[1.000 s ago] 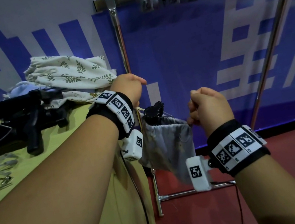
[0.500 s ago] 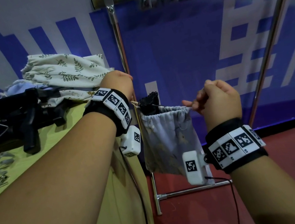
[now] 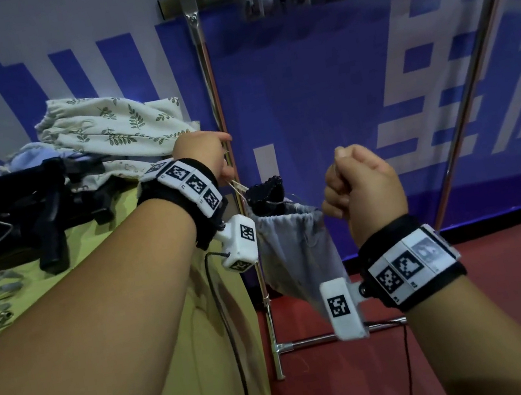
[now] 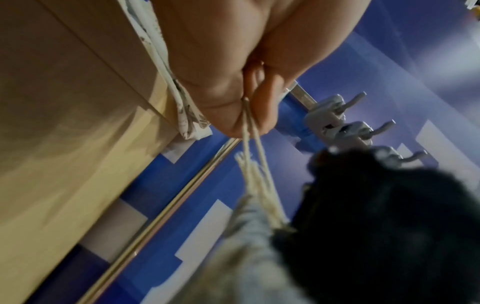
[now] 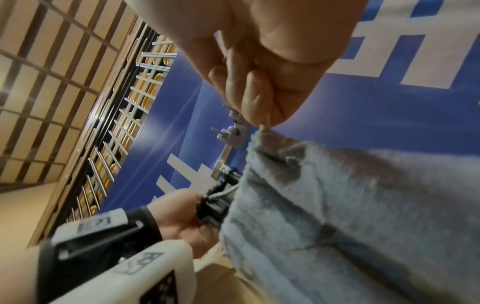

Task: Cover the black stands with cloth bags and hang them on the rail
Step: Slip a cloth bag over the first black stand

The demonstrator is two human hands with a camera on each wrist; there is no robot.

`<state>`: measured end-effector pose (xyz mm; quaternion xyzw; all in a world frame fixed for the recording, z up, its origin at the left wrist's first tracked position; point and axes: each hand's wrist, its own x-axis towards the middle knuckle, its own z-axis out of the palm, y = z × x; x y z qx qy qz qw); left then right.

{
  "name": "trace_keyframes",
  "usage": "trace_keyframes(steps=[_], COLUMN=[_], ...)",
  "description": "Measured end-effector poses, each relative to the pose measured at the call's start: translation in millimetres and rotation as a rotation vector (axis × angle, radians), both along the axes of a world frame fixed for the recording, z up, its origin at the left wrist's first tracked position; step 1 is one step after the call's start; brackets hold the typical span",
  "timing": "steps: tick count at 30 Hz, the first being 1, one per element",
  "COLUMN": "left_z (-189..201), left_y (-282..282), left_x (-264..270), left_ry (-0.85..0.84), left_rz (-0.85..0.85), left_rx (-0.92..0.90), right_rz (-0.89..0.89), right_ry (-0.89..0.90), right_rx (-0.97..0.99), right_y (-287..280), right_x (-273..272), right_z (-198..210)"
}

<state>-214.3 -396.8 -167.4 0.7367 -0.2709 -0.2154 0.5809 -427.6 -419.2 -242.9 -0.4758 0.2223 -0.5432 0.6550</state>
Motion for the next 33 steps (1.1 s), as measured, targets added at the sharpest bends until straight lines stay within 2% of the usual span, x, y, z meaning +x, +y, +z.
trace_keyframes(steps=[4,6,9,14,18,23,27,33], left_z=[0,0,-3,-3,-1,-9,-8,-13], left_y=[-3,-2,-1,1,3,5,4,2], left_x=[-7,-10,-10,-7,-9,1,-7,-6], left_ry=[-0.209,-0.262,-0.366,-0.420,-0.358,0.067,0.061,0.084], left_rz=[0.017,0.023,0.032,0.049,0.029,-0.130,-0.083,-0.125], left_rx=[-0.026,-0.027,-0.009,0.012,0.001,-0.018,0.000,0.054], right_rz=[-0.040,-0.063,-0.070,-0.126,-0.134,-0.117,-0.059,-0.040], right_ry=[0.230,0.355,0.453,0.646,0.615,0.483,0.424,0.376], right_rx=[-0.055,-0.081,-0.062,-0.098,-0.072,0.001,0.114,0.177], right_y=[-3,-4,-2,1,0,-3,-5,-3], right_x=[0,0,1,3,0,-7,-8,-4], right_z=[-12,-16,-20,-27,-27,-20,-15,-11])
